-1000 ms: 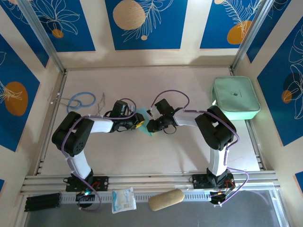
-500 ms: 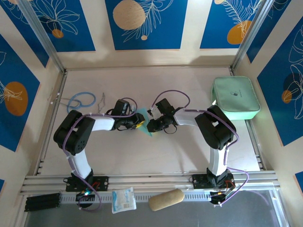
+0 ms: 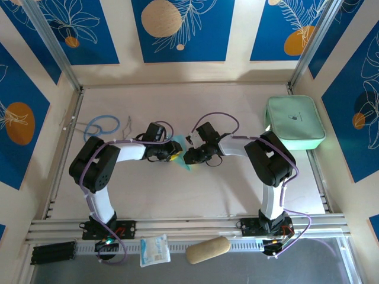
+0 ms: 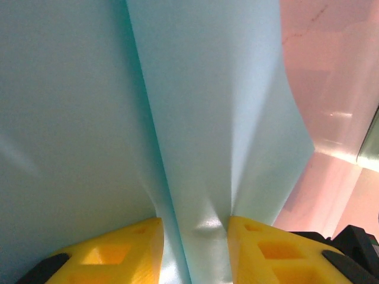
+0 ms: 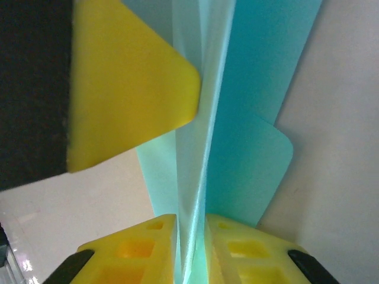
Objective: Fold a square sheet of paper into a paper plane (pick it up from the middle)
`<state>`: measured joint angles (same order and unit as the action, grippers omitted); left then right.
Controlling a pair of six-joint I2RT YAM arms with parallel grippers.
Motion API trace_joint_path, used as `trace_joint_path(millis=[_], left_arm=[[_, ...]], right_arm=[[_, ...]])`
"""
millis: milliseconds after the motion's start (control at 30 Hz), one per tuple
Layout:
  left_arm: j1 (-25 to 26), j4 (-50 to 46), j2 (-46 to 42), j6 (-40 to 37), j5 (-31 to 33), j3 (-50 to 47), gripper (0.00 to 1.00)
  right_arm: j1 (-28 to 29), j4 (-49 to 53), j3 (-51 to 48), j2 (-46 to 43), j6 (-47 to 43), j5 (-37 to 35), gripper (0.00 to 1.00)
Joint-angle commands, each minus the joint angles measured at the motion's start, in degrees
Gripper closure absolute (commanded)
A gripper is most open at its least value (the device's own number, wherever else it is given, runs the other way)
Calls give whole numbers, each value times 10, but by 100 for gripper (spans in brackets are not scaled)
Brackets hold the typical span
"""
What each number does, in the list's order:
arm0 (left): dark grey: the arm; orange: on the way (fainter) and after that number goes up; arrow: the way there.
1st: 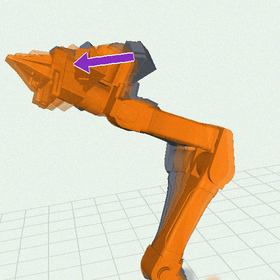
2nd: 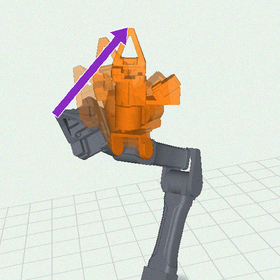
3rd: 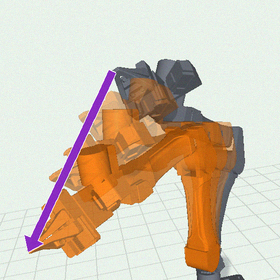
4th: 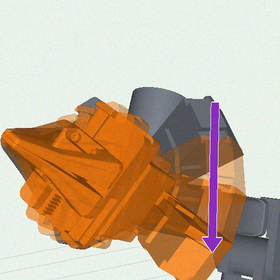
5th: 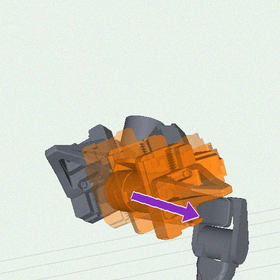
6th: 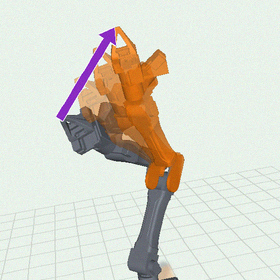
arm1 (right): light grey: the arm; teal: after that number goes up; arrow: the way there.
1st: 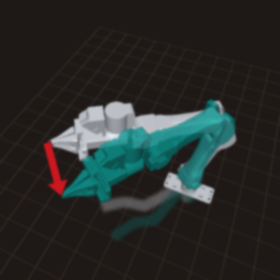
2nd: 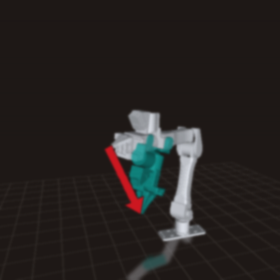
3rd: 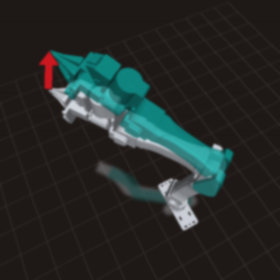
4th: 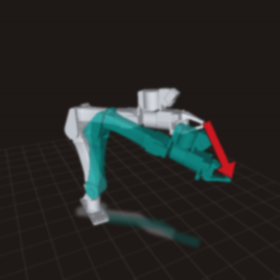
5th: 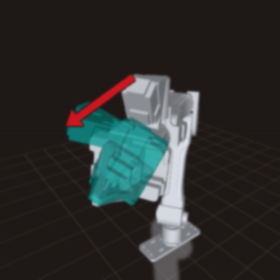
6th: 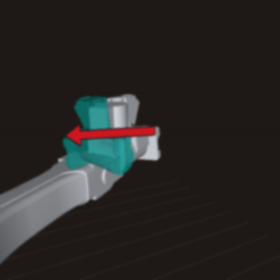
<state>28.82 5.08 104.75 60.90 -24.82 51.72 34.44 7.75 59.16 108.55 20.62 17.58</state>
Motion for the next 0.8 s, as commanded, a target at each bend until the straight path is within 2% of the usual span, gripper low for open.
trace_joint_path(millis=[0, 400, 767], left_arm=[[5, -66, 22, -18, 34, 4, 65], [7, -100, 38, -19, 49, 14, 64], [8, -93, 34, -13, 44, 13, 65]], right_arm=[[-5, 11, -4, -21, 17, 27, 78], [-4, 8, -2, -1, 19, 33, 78], [-7, 1, 5, 19, 21, 49, 89]])
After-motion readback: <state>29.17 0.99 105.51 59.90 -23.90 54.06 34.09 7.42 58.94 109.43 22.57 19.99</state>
